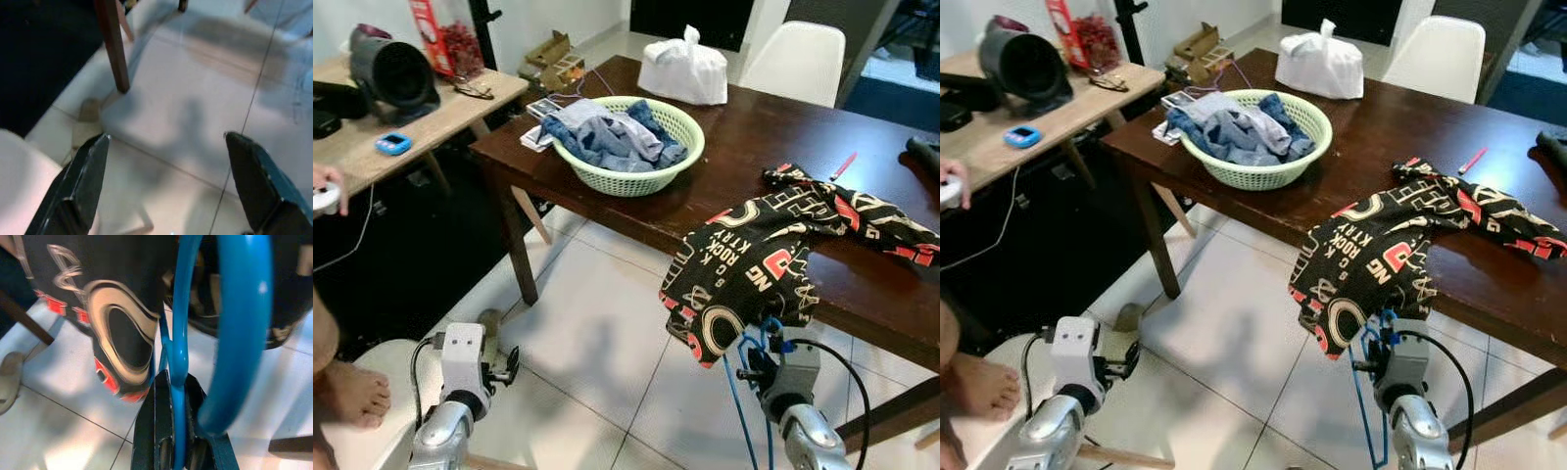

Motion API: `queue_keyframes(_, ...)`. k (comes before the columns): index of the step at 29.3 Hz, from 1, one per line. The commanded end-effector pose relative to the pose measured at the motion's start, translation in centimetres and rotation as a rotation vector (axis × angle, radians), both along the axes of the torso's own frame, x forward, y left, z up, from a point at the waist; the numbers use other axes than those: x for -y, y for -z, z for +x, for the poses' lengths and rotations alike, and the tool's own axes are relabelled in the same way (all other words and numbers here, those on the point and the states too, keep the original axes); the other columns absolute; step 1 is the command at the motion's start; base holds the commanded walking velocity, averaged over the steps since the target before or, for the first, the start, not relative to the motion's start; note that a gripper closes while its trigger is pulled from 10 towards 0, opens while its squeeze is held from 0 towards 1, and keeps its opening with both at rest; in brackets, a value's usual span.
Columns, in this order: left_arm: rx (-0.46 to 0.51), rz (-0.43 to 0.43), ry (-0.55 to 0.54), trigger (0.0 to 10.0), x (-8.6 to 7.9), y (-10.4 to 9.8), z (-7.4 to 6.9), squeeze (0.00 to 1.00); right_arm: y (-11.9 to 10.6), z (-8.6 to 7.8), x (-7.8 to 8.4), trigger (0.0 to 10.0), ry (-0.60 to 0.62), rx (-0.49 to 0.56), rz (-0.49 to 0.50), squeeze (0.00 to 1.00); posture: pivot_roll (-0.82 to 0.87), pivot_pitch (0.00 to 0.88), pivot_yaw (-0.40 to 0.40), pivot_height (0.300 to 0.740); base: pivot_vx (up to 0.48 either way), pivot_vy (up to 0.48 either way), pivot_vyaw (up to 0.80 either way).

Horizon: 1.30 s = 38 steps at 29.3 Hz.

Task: Hang hanger

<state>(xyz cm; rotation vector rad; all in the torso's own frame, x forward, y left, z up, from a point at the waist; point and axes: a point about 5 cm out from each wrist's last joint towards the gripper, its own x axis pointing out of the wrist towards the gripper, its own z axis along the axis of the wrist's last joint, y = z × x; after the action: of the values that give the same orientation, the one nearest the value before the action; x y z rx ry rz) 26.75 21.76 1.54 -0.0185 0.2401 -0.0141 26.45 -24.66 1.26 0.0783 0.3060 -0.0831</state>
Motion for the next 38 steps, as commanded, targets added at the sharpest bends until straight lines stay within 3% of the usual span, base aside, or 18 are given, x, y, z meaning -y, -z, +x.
queue_keyframes(1, -0.037, 0.004, -0.024, 10.0, -0.71, 0.68, -0.74, 0.0, 0.55, -0.51, 0.08, 10.0, 0.011, -0.022, 0.021, 0.0, 0.0, 0.167, -0.01, 0.74, 0.0, 0.0, 0.0)
queue_keyframes(22, -0.05, -0.027, -0.038, 10.0, -0.71, 0.88, -0.7, 0.0, 0.71, -0.47, -0.08, 10.0, 0.009, -0.027, 0.028, 0.0, 0.0, 0.148, -0.011, 0.74, 0.0, -0.048, 0.0)
queue_keyframes(33, -0.052, -0.016, -0.034, 10.0, -0.82, 0.85, -0.71, 0.0, 0.8, -0.53, -0.06, 10.0, 0.016, -0.035, 0.035, 0.0, 0.0, 0.158, -0.011, 0.74, 0.0, 0.0, -0.73)
queue_keyframes(38, -0.045, -0.011, -0.036, 10.0, -0.89, 0.75, -0.68, 0.0, 0.7, -0.45, -0.11, 10.0, 0.016, -0.024, 0.035, 0.0, 0.0, 0.16, -0.01, 0.74, 0.0, 0.0, -0.17)
